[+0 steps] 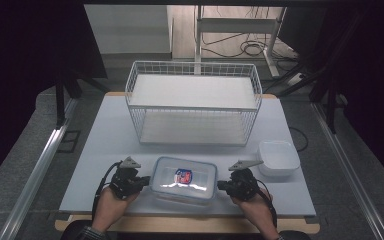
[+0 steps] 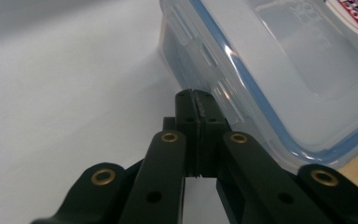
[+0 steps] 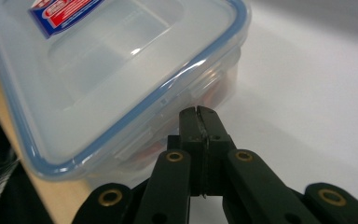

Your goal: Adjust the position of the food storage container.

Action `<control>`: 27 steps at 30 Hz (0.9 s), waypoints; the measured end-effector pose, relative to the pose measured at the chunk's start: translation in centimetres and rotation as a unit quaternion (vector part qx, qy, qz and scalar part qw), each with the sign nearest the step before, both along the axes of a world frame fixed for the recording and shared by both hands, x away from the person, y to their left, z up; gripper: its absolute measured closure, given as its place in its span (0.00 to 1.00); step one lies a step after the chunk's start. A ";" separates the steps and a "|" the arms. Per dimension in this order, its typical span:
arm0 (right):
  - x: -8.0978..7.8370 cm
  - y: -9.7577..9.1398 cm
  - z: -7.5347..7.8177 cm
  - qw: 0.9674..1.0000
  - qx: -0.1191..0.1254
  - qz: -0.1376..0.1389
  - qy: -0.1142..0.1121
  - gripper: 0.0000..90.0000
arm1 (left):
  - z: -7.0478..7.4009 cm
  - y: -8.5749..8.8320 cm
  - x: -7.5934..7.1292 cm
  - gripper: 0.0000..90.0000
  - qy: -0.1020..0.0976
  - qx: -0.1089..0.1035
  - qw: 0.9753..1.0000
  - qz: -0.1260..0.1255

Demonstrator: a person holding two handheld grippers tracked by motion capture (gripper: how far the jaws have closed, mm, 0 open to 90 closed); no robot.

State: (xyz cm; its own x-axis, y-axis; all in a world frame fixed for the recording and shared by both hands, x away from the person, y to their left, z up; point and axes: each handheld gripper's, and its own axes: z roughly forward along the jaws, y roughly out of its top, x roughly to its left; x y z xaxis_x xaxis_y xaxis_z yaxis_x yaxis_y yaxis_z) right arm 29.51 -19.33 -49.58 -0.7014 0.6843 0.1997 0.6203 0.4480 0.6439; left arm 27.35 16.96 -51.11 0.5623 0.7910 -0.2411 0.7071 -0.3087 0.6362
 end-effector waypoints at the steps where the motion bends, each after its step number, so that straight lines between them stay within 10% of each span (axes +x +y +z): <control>1: 0.0 0.0 0.0 1.000 0.000 0.000 0.000 1.00 | 0.0 0.0 0.0 1.00 0.000 0.000 1.000 0.000; 18: 2.7 -1.7 -0.2 0.999 -0.004 -0.042 -0.023 1.00 | -0.4 -1.2 1.3 0.98 -0.014 -0.033 0.999 -0.021; 27: 1.8 -2.7 0.9 0.998 -0.006 -0.048 -0.051 0.79 | 0.1 1.7 0.7 0.45 -0.064 -0.029 0.997 0.013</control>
State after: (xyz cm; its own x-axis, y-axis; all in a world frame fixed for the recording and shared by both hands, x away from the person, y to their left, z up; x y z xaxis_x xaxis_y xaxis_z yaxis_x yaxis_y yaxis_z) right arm 31.28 -22.00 -48.72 -0.6487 0.7512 0.1219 0.5919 0.3974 0.7012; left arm 28.08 18.70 -50.99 0.5710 0.7926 -0.2139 0.6264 -0.2522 0.7376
